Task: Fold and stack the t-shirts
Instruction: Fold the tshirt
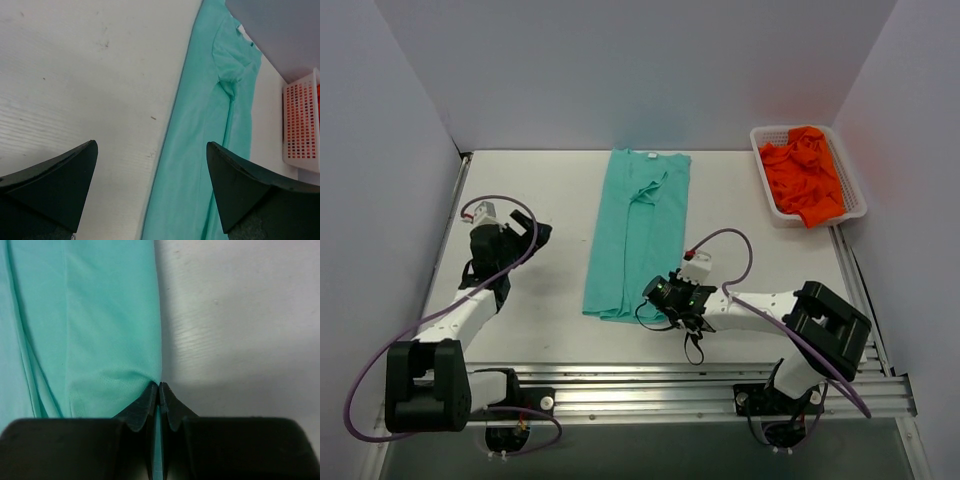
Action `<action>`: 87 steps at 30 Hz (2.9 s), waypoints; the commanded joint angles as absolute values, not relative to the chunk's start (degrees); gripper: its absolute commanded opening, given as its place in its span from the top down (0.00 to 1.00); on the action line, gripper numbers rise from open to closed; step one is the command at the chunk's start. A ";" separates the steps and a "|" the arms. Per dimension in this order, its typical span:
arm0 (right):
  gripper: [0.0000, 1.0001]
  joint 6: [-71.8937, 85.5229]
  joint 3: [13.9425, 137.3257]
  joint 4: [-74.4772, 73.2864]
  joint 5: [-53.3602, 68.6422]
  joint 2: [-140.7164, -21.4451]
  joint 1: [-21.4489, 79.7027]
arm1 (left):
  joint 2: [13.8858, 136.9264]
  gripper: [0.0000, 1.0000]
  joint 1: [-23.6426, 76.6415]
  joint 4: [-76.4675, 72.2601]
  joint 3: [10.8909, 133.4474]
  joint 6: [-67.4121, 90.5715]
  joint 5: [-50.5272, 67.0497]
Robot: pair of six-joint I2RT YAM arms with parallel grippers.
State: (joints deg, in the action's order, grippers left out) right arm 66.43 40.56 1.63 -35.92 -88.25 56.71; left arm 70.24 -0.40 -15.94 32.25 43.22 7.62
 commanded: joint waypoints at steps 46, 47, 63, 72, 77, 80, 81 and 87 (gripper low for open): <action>0.11 69.96 25.67 -7.02 -52.03 -59.42 67.85 | 57.22 0.05 51.76 3.51 32.35 38.40 -32.96; 0.11 70.74 25.49 -8.60 -52.12 -57.85 68.20 | 57.04 0.05 52.20 3.69 31.91 38.84 -32.78; 0.12 70.31 27.86 -12.30 -53.53 -56.60 74.62 | 56.17 0.06 58.27 4.65 28.83 41.92 -31.99; 0.13 87.87 27.07 -24.95 -53.35 -56.51 79.97 | 49.92 0.07 62.75 4.49 21.10 47.28 -31.38; 0.12 92.63 25.58 -24.35 -52.74 -59.49 82.35 | 52.11 0.07 63.37 2.29 20.13 48.16 -31.11; 0.12 92.55 25.75 -21.27 -52.56 -63.27 82.35 | 56.15 0.07 63.37 -2.25 20.13 48.34 -30.41; 0.12 92.72 25.93 -20.75 -52.47 -64.06 82.35 | 57.47 0.07 63.37 -3.33 20.13 48.51 -30.32; 0.12 92.02 24.44 -14.69 -52.38 -67.50 82.27 | 68.02 0.07 63.46 -9.49 21.70 49.39 -30.76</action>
State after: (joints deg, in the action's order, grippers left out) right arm 90.15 25.93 -17.02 -50.09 -66.89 81.91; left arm 65.36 63.07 -3.03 19.64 48.16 -30.76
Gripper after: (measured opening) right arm 0.879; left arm 0.929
